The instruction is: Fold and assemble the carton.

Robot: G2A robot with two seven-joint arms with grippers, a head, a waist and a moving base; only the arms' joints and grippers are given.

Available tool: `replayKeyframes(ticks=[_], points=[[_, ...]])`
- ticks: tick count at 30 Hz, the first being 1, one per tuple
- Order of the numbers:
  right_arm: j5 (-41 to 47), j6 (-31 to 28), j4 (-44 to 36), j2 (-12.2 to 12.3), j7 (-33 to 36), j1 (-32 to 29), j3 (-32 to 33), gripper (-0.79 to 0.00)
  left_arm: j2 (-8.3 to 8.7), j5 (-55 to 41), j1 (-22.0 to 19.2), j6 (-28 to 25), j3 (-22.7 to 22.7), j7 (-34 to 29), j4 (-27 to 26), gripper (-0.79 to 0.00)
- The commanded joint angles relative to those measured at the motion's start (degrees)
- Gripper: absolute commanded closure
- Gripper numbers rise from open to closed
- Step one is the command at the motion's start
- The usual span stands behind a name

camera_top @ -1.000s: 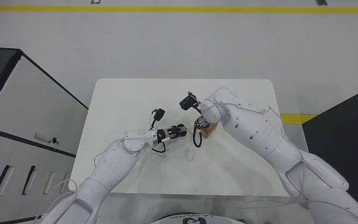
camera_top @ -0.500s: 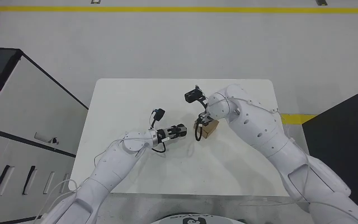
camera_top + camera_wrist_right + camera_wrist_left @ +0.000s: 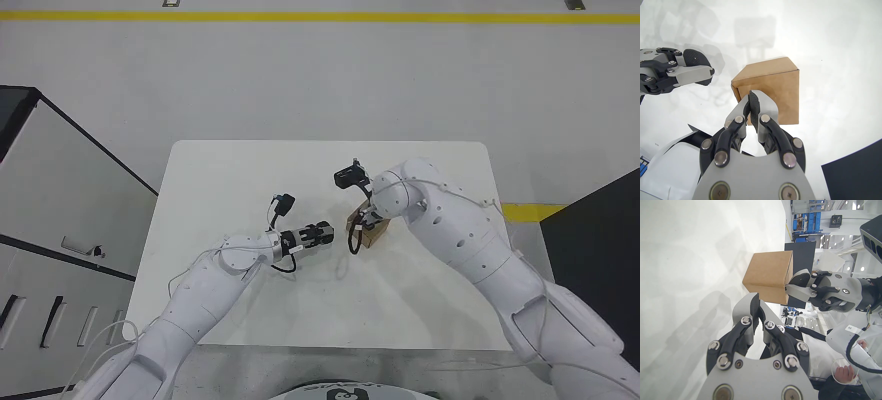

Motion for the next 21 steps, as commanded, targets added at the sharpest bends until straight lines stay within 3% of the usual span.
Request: replayKeyframes(ticks=[1, 21], points=[[0.0, 0.0, 0.2, -0.1, 0.0, 0.1, 0.0, 0.0, 0.0, 0.0, 0.0, 0.0, 0.0, 0.0, 0.0, 0.0], [0.3, -0.3, -1.1, -0.1, 0.4, -0.6, 1.8, 0.0, 0.0, 0.0, 0.0, 0.0, 0.0, 0.0, 0.0, 0.0]])
